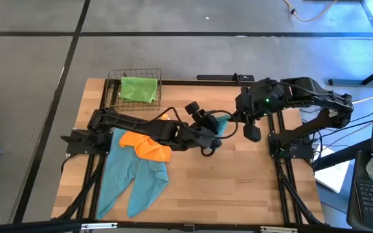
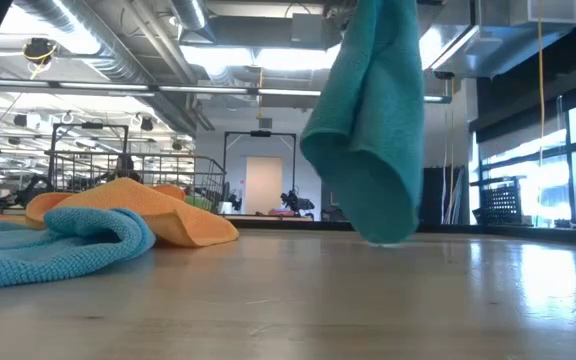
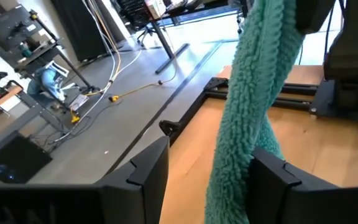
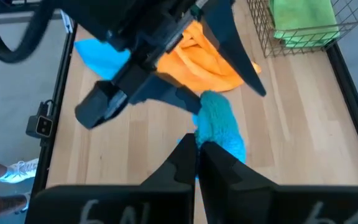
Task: Fold microfiber towels
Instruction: Fold the blue microfiber cloth
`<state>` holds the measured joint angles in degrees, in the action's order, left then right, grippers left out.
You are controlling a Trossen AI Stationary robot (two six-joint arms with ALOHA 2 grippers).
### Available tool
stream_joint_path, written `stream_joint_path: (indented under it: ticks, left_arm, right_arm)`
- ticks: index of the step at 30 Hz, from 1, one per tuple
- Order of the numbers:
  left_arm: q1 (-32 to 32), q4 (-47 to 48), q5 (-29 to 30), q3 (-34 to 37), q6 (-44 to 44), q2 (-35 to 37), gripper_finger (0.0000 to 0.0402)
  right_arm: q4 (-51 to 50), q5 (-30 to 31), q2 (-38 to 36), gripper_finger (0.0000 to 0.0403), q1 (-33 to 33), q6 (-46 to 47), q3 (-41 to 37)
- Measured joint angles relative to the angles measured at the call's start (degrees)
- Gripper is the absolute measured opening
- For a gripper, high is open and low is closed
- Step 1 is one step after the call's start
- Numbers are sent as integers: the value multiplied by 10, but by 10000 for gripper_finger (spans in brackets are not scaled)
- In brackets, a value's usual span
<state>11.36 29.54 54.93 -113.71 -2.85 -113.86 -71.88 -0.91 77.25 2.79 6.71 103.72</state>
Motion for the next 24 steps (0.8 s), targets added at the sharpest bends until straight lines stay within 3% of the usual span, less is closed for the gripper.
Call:
stream_joint_path:
  ticks: [24]
  left_arm:
    - [1,69,14,1,14,3,163]
  right_arm:
    - [-43,-2,0,12,0,-29,0]
